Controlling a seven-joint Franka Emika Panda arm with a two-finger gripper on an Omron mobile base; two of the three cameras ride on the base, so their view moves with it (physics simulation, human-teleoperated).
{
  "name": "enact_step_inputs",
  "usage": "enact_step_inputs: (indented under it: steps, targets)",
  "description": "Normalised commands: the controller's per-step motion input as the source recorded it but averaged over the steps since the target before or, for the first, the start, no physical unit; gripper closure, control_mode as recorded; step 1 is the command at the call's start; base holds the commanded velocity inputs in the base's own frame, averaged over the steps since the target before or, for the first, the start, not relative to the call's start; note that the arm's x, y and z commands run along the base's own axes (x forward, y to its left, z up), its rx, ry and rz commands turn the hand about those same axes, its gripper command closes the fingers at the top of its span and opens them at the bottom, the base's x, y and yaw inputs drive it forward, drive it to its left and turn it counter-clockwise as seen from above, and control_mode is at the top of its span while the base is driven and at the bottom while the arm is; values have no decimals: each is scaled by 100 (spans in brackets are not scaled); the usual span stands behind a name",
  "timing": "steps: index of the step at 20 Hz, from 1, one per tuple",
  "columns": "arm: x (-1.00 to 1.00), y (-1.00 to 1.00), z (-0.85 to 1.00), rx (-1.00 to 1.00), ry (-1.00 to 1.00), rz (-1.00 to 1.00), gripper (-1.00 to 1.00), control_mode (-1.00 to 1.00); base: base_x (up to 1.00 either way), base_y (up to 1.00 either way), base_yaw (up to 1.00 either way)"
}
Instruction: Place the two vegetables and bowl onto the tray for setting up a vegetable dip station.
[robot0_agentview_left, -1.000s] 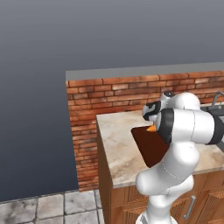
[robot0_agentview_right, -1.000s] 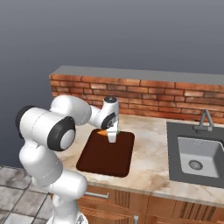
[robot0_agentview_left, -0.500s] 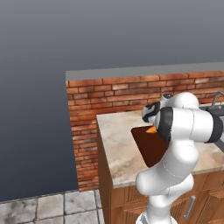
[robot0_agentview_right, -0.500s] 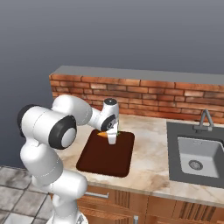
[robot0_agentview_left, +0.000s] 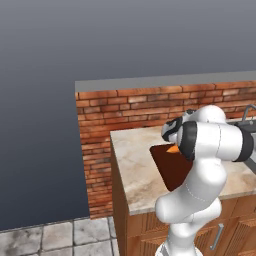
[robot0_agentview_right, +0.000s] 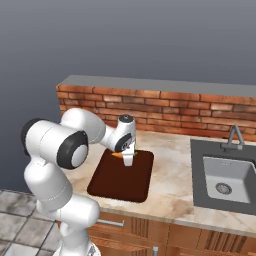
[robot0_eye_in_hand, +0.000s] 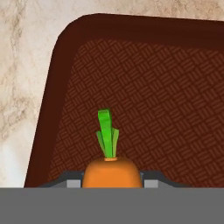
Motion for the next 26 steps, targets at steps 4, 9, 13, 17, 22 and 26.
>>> enact_step_inputs:
  steps: [4,9,13,17,22,26]
  targets:
    - [5,0,-9,0,-6,0,100,-100,0,0,0]
    - [0,0,-1,0,-2,0,100,-100,0,0,0]
    - [0,0,0,0,0,0,100,-100,0,0,0]
    - [0,0,0,0,0,0,-100,-100,0,0,0]
    - [0,0,0,0,0,0,-100,-100,0,0,0]
    - [0,0,0,0,0,0,-100,-100,0,0,0]
